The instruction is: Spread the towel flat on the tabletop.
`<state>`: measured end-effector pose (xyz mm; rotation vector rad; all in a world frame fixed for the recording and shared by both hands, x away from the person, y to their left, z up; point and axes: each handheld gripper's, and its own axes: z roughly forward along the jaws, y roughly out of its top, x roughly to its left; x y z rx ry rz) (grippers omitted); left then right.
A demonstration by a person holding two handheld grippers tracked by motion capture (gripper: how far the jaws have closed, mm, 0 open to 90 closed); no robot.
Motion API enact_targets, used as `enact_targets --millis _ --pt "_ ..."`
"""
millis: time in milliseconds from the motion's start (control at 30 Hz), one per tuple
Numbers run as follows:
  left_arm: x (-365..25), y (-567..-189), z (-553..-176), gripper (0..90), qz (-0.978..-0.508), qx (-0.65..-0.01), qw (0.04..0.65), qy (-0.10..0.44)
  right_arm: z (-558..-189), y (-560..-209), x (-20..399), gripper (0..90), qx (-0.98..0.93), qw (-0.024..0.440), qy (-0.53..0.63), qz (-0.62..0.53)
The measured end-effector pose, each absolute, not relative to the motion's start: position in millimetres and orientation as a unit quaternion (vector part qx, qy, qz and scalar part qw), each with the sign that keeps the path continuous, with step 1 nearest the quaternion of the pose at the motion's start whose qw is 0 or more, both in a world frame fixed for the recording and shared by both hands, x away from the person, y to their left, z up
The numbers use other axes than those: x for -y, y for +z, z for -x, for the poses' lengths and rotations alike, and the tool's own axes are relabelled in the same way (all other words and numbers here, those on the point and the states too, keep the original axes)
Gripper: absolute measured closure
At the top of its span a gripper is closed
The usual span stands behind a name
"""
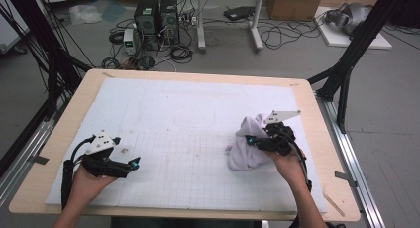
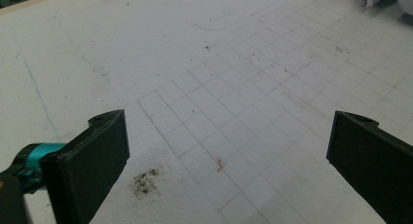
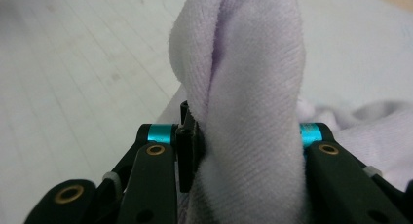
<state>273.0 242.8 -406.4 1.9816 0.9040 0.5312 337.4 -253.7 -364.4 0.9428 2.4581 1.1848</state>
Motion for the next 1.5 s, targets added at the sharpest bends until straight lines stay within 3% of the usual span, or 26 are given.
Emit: enact_targets --millis 267,500,633,767,800,867,900,933,1033,1233,1267,1500 --pt "-243.1 -404.9 -272.4 2.3 -0.794 -0.364 0.437 0.215 -335.6 -313.0 199.9 63.8 -0.849 0.114 0.444 -0.262" --pt "-244.1 -404.8 -272.8 2.3 -0.793 -0.365 0.436 0.216 -325.1 -288.4 147.7 63.4 -0.850 0.088 0.477 -0.203" --pt "-246.3 -405.0 -272.9 2.3 -0.792 -0.368 0.437 0.218 -318.6 -304.1 111.9 62.0 -0.858 0.054 0.478 -0.181" --pt "-249.8 -405.4 -273.1 2.3 -0.791 -0.370 0.436 0.218 -313.9 -364.3 81.0 55.5 -0.889 0.028 0.425 -0.166" --pt "-249.8 -405.4 -273.1 2.3 -0.791 -0.370 0.436 0.218 -313.9 -364.3 81.0 55.5 -0.889 0.028 0.425 -0.166" --pt "-250.2 -405.7 -273.2 2.3 -0.790 -0.371 0.437 0.217 -309.4 -388.4 78.0 42.4 -0.899 0.008 0.404 -0.169" --pt "-250.1 -405.7 -273.3 2.3 -0.790 -0.371 0.437 0.217 -309.4 -388.4 78.0 42.4 -0.899 0.008 0.404 -0.169" --pt "-250.0 -405.6 -273.4 2.3 -0.791 -0.369 0.437 0.217 -302.7 -387.5 82.8 29.9 -0.896 0.018 0.412 -0.168" --pt "-247.9 -405.9 -273.8 2.3 -0.792 -0.366 0.438 0.215 -293.1 -372.6 97.7 22.0 -0.884 0.021 0.435 -0.171" --pt "-240.8 -406.4 -273.5 2.3 -0.796 -0.360 0.438 0.211 -285.2 -346.2 126.6 20.5 -0.864 0.027 0.474 -0.165" --pt "-240.4 -406.3 -273.4 2.3 -0.798 -0.359 0.437 0.211 -286.1 -340.1 135.9 23.6 -0.860 0.041 0.480 -0.166" --pt "-241.5 -405.8 -273.4 2.3 -0.795 -0.361 0.440 0.210 -309.6 -367.6 138.0 33.1 -0.877 0.061 0.435 -0.196"
